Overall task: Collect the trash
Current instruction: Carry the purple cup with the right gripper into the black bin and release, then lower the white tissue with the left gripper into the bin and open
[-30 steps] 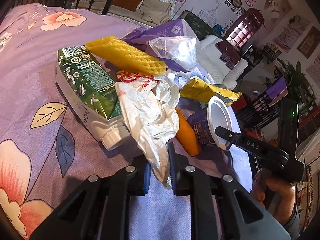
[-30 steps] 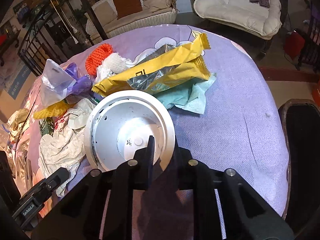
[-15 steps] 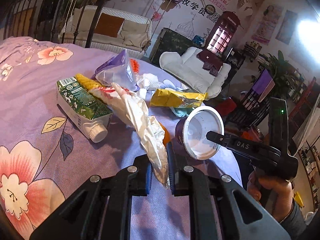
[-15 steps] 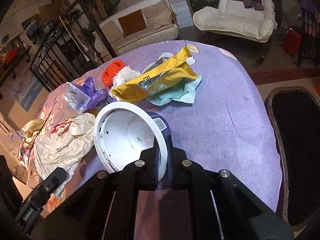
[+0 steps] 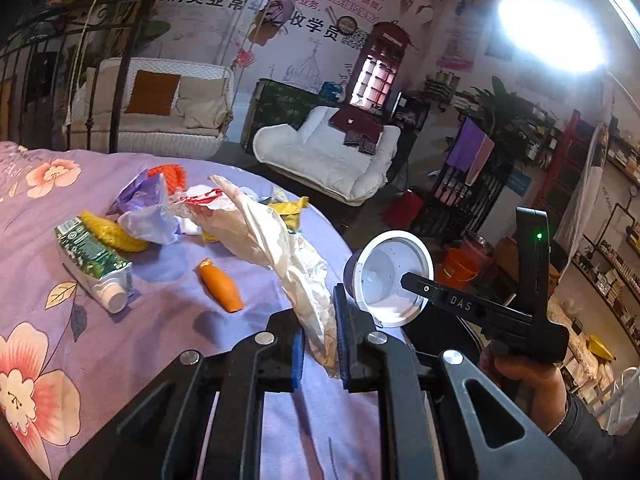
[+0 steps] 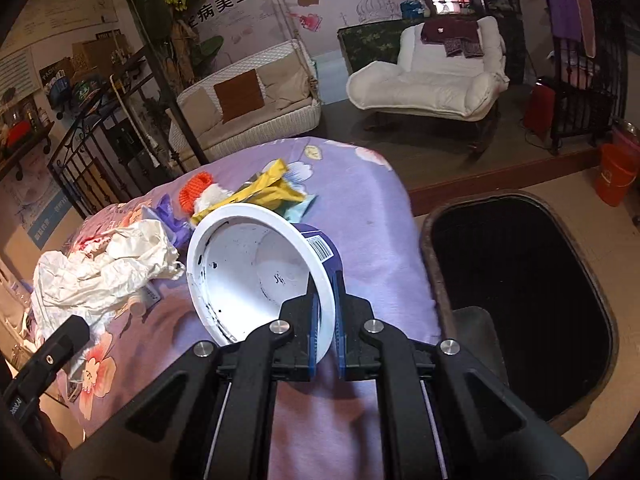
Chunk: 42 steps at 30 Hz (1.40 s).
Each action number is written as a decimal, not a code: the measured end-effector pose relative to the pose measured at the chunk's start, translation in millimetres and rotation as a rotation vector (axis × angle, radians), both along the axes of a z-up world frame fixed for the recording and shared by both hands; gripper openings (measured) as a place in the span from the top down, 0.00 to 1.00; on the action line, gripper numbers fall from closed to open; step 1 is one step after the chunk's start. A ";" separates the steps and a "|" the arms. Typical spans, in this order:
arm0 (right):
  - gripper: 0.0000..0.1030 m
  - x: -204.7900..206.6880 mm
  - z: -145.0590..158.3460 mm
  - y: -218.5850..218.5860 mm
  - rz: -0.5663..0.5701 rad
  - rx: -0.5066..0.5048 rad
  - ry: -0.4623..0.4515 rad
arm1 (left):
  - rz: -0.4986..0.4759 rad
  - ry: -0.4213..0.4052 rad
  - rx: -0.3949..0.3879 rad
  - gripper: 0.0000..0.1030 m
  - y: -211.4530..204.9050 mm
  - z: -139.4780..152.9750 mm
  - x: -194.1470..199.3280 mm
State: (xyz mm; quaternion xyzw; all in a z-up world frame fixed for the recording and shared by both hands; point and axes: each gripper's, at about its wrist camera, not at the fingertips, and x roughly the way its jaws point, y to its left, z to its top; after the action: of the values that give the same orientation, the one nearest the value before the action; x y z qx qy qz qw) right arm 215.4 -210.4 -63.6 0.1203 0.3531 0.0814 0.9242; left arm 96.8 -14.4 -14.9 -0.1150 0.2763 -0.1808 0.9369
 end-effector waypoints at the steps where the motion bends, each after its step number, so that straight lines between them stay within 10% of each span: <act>1: 0.92 -2.3 0.0 -10.6 -0.025 -0.007 -0.004 | -0.020 -0.009 0.004 0.86 -7.7 2.0 0.0; 16: 0.92 29.6 -53.3 -134.6 -0.300 -0.091 0.221 | -0.241 -0.029 0.045 0.86 -98.7 -5.7 19.3; 34: 0.91 95.7 -139.9 -137.8 -0.276 -0.247 0.634 | -0.321 0.040 0.071 0.86 -131.4 -24.1 29.3; 36: 0.84 96.0 -141.3 -141.9 -0.286 -0.246 0.656 | -0.330 0.052 0.073 0.86 -132.8 -27.2 31.1; 38: 0.56 94.6 -138.0 -143.7 -0.293 -0.246 0.652 | -0.337 0.062 0.077 0.86 -135.1 -30.1 32.6; 42: 0.52 81.3 -126.4 -139.5 -0.298 -0.238 0.589 | -0.347 0.075 0.086 0.86 -139.2 -33.6 35.6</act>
State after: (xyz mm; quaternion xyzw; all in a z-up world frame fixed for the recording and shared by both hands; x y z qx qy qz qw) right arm 296.7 -349.9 -190.0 0.0805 0.5901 -0.1344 0.7920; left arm 132.4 -153.6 -48.5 -0.0323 0.3341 -0.3233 0.8847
